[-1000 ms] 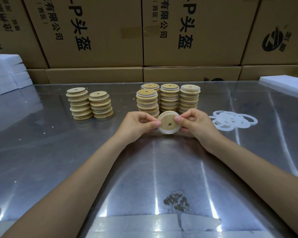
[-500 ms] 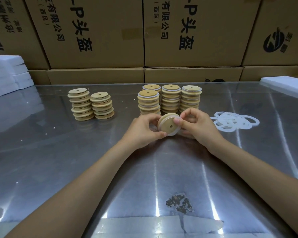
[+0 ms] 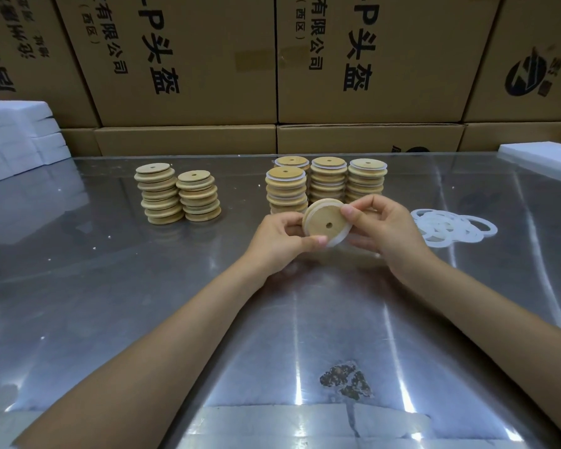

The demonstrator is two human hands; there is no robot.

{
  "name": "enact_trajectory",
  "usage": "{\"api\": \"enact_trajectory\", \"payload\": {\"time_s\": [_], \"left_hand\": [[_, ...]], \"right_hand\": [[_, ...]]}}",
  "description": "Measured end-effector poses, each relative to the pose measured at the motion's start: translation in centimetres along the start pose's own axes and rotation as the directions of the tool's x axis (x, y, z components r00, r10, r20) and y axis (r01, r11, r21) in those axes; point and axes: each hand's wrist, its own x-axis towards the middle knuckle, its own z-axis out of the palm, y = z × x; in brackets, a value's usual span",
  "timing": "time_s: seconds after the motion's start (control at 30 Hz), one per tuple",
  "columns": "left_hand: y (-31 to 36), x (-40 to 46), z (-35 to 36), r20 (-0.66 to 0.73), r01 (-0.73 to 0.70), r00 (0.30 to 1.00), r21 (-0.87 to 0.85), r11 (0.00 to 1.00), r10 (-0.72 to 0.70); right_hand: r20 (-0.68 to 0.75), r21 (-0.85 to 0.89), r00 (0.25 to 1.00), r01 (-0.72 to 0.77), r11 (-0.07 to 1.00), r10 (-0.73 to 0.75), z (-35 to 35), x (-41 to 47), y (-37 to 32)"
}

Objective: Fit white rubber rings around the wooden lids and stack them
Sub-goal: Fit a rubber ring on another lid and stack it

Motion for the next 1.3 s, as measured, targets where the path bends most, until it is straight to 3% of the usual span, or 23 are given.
{"api": "enact_trajectory", "payload": {"time_s": [0.1, 0.33, 0.5, 0.6, 0.83, 0.97, 1.03, 1.17, 1.3], "left_hand": [[0.0, 0.0, 0.5, -0.016, -0.066, 0.998, 0.053, 0.996, 0.067], [-0.1, -0.2, 1.3, -0.036, -0.184, 0.978, 0.301, 0.936, 0.204], [-0.1, 0.1, 0.9, -0.017, -0.188, 0.98, 0.264, 0.946, 0.199], [-0.2, 0.2, 0.9, -0.017, -0.169, 0.984, 0.182, 0.969, 0.175], [0.0, 0.0, 0.9, -0.05, -0.133, 0.99, -0.002, 0.991, 0.133], [0.0, 0.2, 0.7, -0.067, -0.164, 0.981, 0.22, 0.962, 0.183], [0.0, 0.2, 0.6, -0.054, -0.171, 0.981, 0.232, 0.958, 0.188], [0.0, 0.1, 0.7, -0.028, -0.15, 0.988, 0.141, 0.979, 0.155], [-0.2, 0.0, 0.8, -0.055, -0.103, 0.993, -0.013, 0.995, 0.102]], "right_hand": [[-0.05, -0.219, 0.987, 0.141, 0.965, -0.155, 0.5, -0.2, 0.2], [0.001, -0.467, 0.928, 0.329, 0.82, -0.372, 1.5, -0.9, 0.8], [-0.045, -0.208, 0.982, 0.172, 0.963, -0.185, 1.7, -0.4, 0.5], [-0.02, -0.111, 0.993, 0.111, 0.988, -0.113, 1.6, -0.4, 0.3], [0.035, -0.1, 0.98, 0.199, 0.975, -0.197, 1.4, -0.4, 0.2], [0.055, -0.253, 0.967, 0.256, 0.933, -0.25, 1.6, -0.5, 0.4], [0.019, -0.228, 0.976, 0.218, 0.949, -0.219, 1.7, -0.5, 0.3], [-0.014, -0.1, 0.992, 0.121, 0.988, -0.123, 1.6, -0.4, 0.1], [0.042, -0.097, 0.989, 0.144, 0.985, -0.14, 1.4, -0.2, 0.2]]}}
